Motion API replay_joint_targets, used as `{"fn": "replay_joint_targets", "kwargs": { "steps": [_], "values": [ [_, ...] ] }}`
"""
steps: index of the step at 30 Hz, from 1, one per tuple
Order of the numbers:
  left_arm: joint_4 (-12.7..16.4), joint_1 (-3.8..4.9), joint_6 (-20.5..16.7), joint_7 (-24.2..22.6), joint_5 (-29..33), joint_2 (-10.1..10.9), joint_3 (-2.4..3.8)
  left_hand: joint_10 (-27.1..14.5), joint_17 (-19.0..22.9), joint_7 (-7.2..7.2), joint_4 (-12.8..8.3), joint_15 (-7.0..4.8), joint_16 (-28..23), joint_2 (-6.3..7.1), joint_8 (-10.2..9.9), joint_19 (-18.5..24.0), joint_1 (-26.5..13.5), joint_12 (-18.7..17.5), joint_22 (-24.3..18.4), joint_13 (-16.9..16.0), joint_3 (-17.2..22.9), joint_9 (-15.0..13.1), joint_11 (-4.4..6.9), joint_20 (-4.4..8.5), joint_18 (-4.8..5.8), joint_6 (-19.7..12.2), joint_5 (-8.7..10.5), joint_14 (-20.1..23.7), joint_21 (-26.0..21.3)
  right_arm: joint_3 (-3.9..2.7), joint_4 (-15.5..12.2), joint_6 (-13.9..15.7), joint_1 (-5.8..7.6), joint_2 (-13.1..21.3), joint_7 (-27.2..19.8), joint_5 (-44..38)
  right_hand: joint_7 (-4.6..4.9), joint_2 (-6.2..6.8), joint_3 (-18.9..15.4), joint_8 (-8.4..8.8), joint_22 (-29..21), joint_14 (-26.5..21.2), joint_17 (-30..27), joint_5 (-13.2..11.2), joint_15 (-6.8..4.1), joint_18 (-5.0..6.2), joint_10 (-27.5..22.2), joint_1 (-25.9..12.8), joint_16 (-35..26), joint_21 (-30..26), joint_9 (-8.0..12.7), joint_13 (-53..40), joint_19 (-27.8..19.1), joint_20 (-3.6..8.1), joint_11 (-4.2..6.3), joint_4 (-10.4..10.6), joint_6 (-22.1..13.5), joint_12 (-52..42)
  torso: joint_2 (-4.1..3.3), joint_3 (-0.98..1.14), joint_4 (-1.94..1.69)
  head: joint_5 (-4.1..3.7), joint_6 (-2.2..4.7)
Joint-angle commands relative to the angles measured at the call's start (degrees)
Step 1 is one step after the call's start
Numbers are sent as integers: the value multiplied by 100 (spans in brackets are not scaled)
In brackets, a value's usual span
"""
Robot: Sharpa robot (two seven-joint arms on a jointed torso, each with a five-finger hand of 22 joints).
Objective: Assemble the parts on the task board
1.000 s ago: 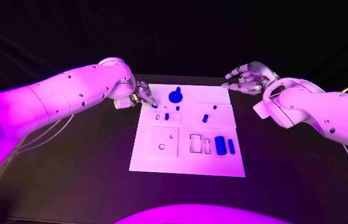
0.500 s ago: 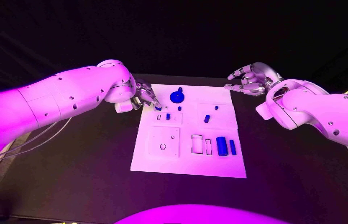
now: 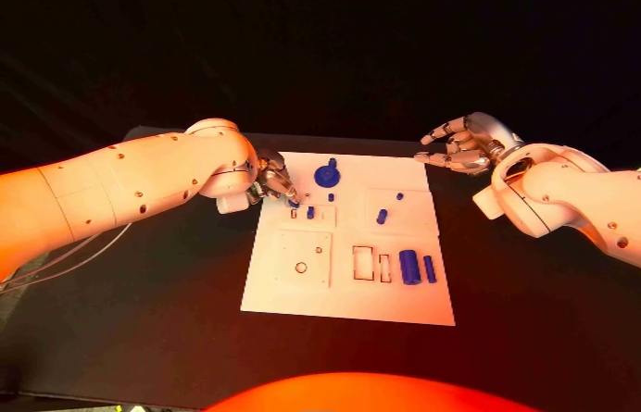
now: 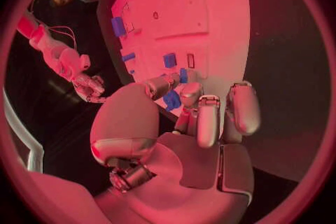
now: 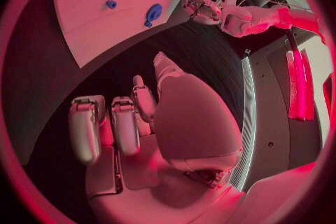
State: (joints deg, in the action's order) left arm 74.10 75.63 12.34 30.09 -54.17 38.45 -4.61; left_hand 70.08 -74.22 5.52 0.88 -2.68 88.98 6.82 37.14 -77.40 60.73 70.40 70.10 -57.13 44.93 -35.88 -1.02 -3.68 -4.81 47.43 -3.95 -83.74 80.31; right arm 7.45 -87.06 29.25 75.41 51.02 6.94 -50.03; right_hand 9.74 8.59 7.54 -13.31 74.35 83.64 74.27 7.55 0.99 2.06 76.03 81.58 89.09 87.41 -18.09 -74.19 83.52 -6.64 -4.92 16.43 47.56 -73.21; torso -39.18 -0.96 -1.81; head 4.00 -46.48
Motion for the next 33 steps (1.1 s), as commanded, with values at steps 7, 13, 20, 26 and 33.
{"fn": "replay_joint_targets", "kwargs": {
  "steps": [7,13,20,26,33],
  "values": [
    [130,-34,-39,7,-251,26,-34,542,-1578,-214,-180,-99,102,-123,685,-95,6,143,133,-165,777,-508,172,80,61,233,-317,-626,134,1,-7,-13,-4,3,-11,-13,-1,13,145,-106,1416,559,1299,58,-54,-134,-44,-117,-74,-33,-46,-18,528,35,9,-7,-31,35,-2,0,-2,19,-19],
    [184,-43,-6,14,-289,53,-52,570,-1578,-228,-206,-109,102,-123,708,-119,-41,158,166,-189,811,-490,185,91,69,254,-347,-626,150,1,-7,-15,-5,6,-11,-13,-1,13,145,-106,1416,559,1299,58,-54,-134,-44,-117,-74,-33,-46,-18,528,35,9,-7,-31,35,-2,3,2,25,-23],
    [225,-48,93,24,-320,65,-63,608,-1578,-238,-221,-115,102,-125,728,-134,-78,190,187,-242,830,-478,193,98,74,275,-364,-626,160,1,-5,-20,-6,5,-13,-13,-1,13,145,-106,1416,559,1299,58,-54,-134,-44,-117,-74,-33,-46,-18,528,35,9,-7,-31,35,-2,1,6,29,-30],
    [255,-52,166,33,-359,72,-72,612,-1578,-241,-226,-117,102,-127,735,-140,-89,189,196,-239,837,-473,196,100,76,282,-371,-626,164,1,-7,-23,-7,9,-14,-13,-3,27,145,-126,1412,559,1296,56,-56,-133,-43,-122,-76,-40,-46,-15,526,37,10,-8,-38,31,-4,3,3,26,-24],
    [256,-60,214,39,-408,75,-81,616,-1578,-244,-233,-119,102,-127,740,-141,-100,190,198,-240,844,-469,199,102,77,287,-380,-626,165,1,-7,-24,-7,11,-16,-13,-3,27,145,-126,1412,559,1296,56,-56,-133,-43,-122,-76,-40,-46,-15,526,37,10,-8,-38,31,-3,2,3,32,-28]
  ]
}}
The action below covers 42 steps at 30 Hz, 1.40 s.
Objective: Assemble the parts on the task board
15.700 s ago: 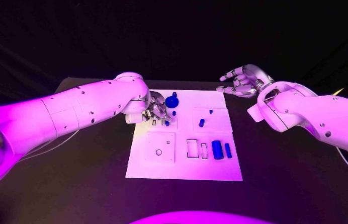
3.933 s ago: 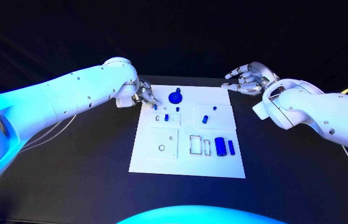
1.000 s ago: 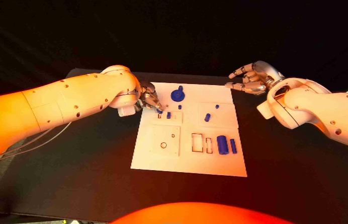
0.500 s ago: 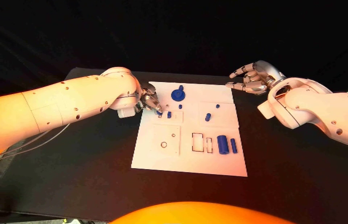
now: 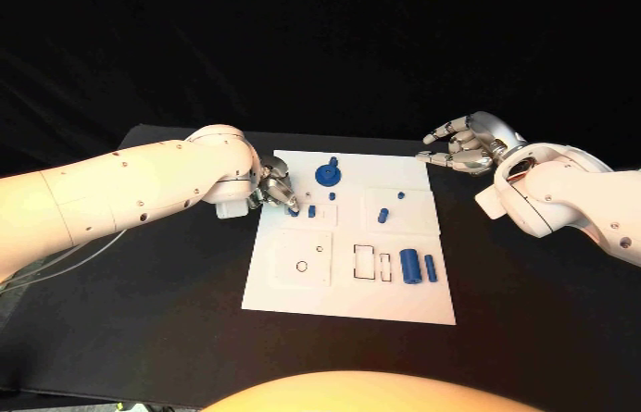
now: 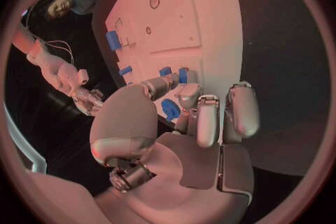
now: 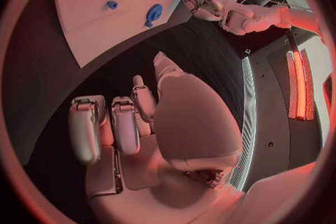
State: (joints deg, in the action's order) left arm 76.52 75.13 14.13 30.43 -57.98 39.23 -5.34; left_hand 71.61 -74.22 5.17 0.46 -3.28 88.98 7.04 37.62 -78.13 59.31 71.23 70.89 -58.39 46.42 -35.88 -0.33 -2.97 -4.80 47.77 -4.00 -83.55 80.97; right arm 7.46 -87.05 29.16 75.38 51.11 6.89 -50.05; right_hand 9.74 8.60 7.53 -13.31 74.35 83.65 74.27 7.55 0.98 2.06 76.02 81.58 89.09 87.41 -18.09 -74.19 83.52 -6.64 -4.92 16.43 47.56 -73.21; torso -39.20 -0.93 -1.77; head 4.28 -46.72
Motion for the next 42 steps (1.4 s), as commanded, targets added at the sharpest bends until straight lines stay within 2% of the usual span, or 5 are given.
{"fn": "replay_joint_targets", "kwargs": {
  "steps": [1,23,30,42],
  "values": [
    [11,-11,37,6,-35,-2,-8,463,-1578,-209,-191,-60,102,-149,692,-69,43,107,119,-114,695,-469,130,30,76,252,-376,-645,99,0,-8,-16,-4,3,-11,-11,-2,27,145,-125,1412,559,1296,56,-56,-133,-43,-122,-76,-40,-46,-15,526,37,10,-8,-37,31,0,-1,-2,1,-5],
    [-28,-28,57,20,-111,25,-14,481,-1578,-218,-211,-65,102,-162,707,-69,15,115,117,-131,724,-453,138,37,75,265,-399,-645,98,1,-3,-18,-6,4,-13,-10,-3,27,146,-135,1411,558,1294,56,-56,-132,-40,-127,-77,-44,-47,-17,525,38,11,-6,-37,27,-5,-2,0,0,-12],
    [-2,-28,101,19,-69,9,-15,571,-1578,-243,-235,-72,102,-165,747,-79,-79,186,132,-248,737,-415,154,45,80,332,-408,-645,105,1,0,-23,-7,1,-15,-10,-3,27,146,-135,1411,558,1294,56,-56,-132,-40,-127,-77,-44,-47,-17,525,38,11,-6,-37,27,-8,2,10,-2,-21],
    [-7,-28,69,14,-19,-25,-15,706,-1578,-290,-176,-90,102,-203,769,-104,-265,280,171,-428,635,-303,185,61,89,461,-352,-645,119,1,-4,-24,-7,5,-11,-10,-3,27,146,-135,1411,558,1294,56,-56,-132,-40,-127,-77,-44,-47,-17,525,38,11,-6,-37,27,-7,9,4,-12,-23]
  ]
}}
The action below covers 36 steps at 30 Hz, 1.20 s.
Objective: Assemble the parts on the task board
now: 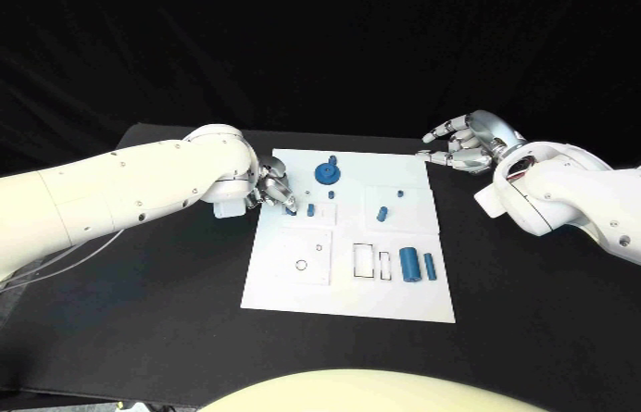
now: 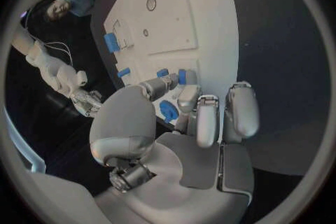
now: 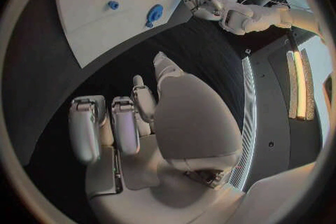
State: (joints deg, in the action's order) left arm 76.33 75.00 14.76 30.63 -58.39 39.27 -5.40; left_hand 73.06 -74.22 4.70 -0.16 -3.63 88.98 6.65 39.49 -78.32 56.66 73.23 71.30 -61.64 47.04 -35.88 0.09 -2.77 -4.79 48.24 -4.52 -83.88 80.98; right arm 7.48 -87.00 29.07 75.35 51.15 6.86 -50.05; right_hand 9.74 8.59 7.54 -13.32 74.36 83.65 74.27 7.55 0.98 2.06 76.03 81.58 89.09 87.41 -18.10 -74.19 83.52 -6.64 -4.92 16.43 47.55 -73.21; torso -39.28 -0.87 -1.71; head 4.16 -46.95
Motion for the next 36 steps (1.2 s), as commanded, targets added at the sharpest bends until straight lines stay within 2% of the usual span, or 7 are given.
{"fn": "replay_joint_targets", "kwargs": {
  "steps": [1,9,27,32,36],
  "values": [
    [4,-15,3,-6,24,-35,-9,568,-1578,-246,-108,-57,102,-172,583,-83,-11,84,128,-112,564,-294,145,42,88,423,-296,-612,117,-1,-10,-15,-3,1,-8,-10,-4,28,146,-134,1411,558,1294,56,-56,-132,-40,-127,-77,-44,-47,-17,525,38,11,-6,-37,27,2,3,-2,-1,1],
    [-42,-15,-24,-7,43,-62,-9,592,-1578,-261,-16,-68,102,-279,571,-95,-107,79,145,-131,487,-210,157,54,92,474,-246,-612,123,-1,-16,-12,-3,6,-8,-11,-4,28,146,-134,1411,558,1294,56,-56,-132,-40,-127,-77,-44,-47,-17,525,38,11,-6,-37,27,-1,-1,2,-9,8],
    [-91,-15,66,-1,55,-137,-10,611,-1578,-269,57,-71,102,-352,563,-111,-208,85,170,-161,433,-145,161,59,98,511,-213,-612,133,-1,-22,-23,-4,10,-6,-16,-4,28,146,-134,1411,558,1294,56,-56,-132,-40,-127,-77,-44,-47,-17,525,38,11,-6,-37,27,1,-6,-5,-39,-21],
    [-97,-15,87,-1,39,-140,-11,622,-1578,-271,84,-71,102,-323,559,-111,-277,88,169,-179,358,-108,163,60,98,522,-191,-612,131,-1,-22,-26,-4,11,-10,-17,-4,28,146,-134,1411,558,1294,56,-56,-132,-40,-127,-77,-44,-47,-17,525,38,11,-6,-37,27,4,-6,-3,-41,-15],
    [-107,-15,86,0,7,-139,-11,625,-1578,-284,224,-76,102,-210,558,-110,-453,71,167,-187,49,-20,170,63,98,548,-173,-612,125,-1,-22,-22,-4,13,-15,-17,-6,34,148,-158,1408,557,1291,56,-59,-131,-46,-137,-80,-50,-47,-6,523,41,14,-5,-39,32,5,-6,-8,-48,-10]
  ]
}}
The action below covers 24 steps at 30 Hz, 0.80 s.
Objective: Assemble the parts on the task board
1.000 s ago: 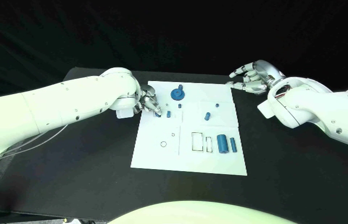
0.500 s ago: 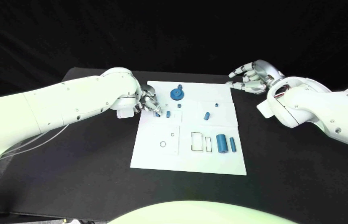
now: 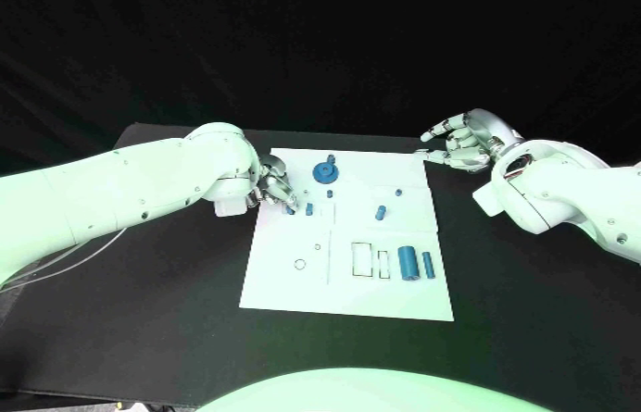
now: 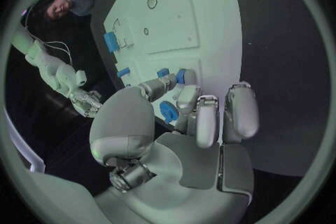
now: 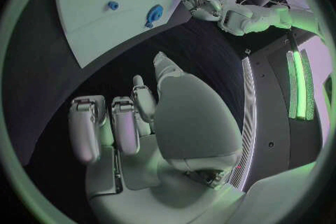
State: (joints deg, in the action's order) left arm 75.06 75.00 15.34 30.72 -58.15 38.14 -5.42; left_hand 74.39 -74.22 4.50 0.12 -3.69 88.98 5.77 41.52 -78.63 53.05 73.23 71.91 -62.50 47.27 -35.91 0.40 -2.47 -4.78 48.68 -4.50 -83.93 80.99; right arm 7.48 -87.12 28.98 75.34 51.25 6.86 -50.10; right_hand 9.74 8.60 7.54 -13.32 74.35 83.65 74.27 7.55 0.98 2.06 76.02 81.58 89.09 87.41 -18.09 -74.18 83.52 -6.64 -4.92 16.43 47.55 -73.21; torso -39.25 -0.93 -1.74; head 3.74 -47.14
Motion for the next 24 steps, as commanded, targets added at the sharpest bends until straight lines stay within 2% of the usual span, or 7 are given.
{"fn": "replay_joint_targets", "kwargs": {
  "steps": [1,4,9,15,24],
  "values": [
    [16,-15,26,-9,-32,-27,-8,492,-1578,-266,240,-71,102,-96,357,-80,-127,68,109,-103,-65,3,142,35,97,512,-170,-607,124,0,-9,-11,-3,4,-18,-12,-6,34,148,-158,1408,557,1290,56,-59,-131,-46,-137,-80,-50,-47,-6,523,40,14,-5,-39,32,4,-1,-6,-6,9],
    [4,-15,20,-9,-65,-26,-8,489,-1578,-265,486,-74,102,62,367,-75,-310,52,98,-111,-506,79,143,41,95,544,-120,-607,114,0,-8,-7,-3,5,-23,-12,-6,34,148,-158,1408,557,1290,56,-59,-131,-46,-137,-80,-50,-47,-6,523,40,14,-5,-39,32,5,0,-5,-2,6],
    [-18,-15,13,-9,-108,-25,-8,488,-1578,-276,759,-85,102,153,377,-82,-278,38,104,-132,-1054,180,151,51,96,555,-130,-607,110,0,-7,-1,-3,5,-31,-12,-6,35,147,-159,1405,556,1286,55,-59,-129,-49,-140,-83,-56,-47,-2,520,41,14,-4,-40,36,6,1,-5,-5,16],
    [-51,-15,-4,-11,-133,-21,-8,490,-1578,-275,914,-84,102,214,385,-82,-233,31,104,-145,-1331,233,151,53,96,559,-129,-607,106,0,-4,8,-3,5,-40,-12,-6,35,147,-159,1405,556,1286,55,-59,-129,-49,-140,-83,-56,-47,-2,520,41,14,-4,-40,36,4,-1,0,-4,25],
    [-15,-16,-68,-29,-149,21,-4,487,-1578,-274,1040,-84,102,242,392,-84,-190,19,106,-144,-1519,271,150,54,96,560,-131,-607,104,0,-5,17,-4,2,-51,-12,-6,41,142,-162,1406,555,1283,54,-59,-129,-51,-149,-85,-54,-46,0,521,41,14,-1,-45,37,2,-4,3,-7,43]
  ]
}}
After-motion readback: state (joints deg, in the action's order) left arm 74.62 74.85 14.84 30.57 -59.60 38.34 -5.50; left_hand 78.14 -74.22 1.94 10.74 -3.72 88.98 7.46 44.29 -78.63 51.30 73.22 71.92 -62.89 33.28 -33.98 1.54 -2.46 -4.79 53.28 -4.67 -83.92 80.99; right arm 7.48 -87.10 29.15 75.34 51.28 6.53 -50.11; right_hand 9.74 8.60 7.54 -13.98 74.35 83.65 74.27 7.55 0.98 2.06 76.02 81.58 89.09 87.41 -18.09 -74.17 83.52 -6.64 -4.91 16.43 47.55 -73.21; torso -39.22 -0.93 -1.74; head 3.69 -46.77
